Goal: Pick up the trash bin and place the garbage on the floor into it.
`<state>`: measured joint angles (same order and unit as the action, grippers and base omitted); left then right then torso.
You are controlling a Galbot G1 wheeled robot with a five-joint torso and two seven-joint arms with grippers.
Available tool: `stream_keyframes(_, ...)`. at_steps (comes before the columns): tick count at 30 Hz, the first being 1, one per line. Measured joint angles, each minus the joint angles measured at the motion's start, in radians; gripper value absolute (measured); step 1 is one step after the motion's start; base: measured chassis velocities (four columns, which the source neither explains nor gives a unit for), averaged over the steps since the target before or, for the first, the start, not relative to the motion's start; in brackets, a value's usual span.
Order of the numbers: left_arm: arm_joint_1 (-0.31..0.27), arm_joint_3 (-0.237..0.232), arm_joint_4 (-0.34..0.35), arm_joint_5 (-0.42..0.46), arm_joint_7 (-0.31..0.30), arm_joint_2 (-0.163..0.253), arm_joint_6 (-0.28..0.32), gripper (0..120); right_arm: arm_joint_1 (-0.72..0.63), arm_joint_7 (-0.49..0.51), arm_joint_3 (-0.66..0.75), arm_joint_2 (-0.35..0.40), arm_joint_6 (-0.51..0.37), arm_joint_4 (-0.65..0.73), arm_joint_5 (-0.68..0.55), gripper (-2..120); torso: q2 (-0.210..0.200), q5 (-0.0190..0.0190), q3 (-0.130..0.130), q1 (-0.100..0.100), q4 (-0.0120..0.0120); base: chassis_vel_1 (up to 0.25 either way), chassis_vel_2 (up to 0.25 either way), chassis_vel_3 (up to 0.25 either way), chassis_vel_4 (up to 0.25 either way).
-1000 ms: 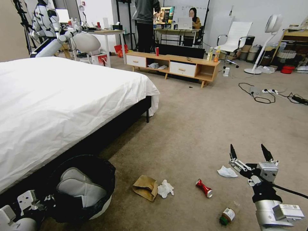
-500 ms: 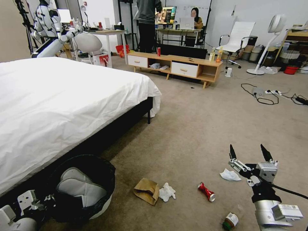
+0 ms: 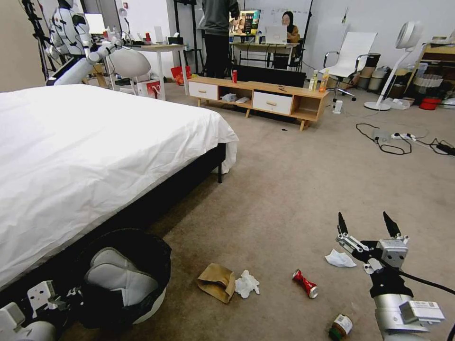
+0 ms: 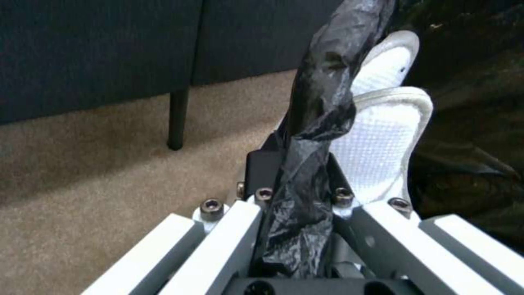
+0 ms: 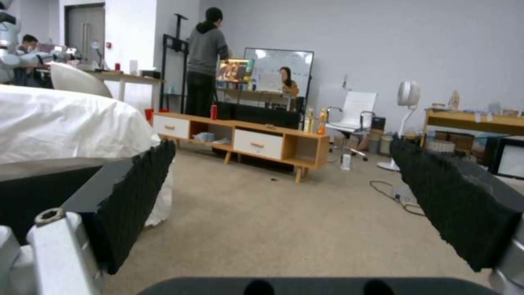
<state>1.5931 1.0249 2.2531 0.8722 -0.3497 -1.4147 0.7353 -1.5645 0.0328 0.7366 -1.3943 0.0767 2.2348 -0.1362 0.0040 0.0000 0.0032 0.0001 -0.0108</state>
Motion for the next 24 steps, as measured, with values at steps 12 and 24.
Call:
stream_keyframes(12,0.001,-0.023,0.000,-0.025,0.005,-0.016,0.000,2,0.071,0.098,-0.070,0.088,-0.227,0.015,-0.275,100,0.000,0.0001,0.000,0.000,0.0004,0.000,0.000,0.000,0.000)
stream_keyframes(24,-0.007,-0.056,-0.016,-0.056,0.016,-0.010,0.000,2,0.168,0.355,-0.215,0.289,-0.561,-0.003,-0.722,100,0.000,0.0000,0.000,0.000,-0.0001,0.000,0.000,0.000,0.000)
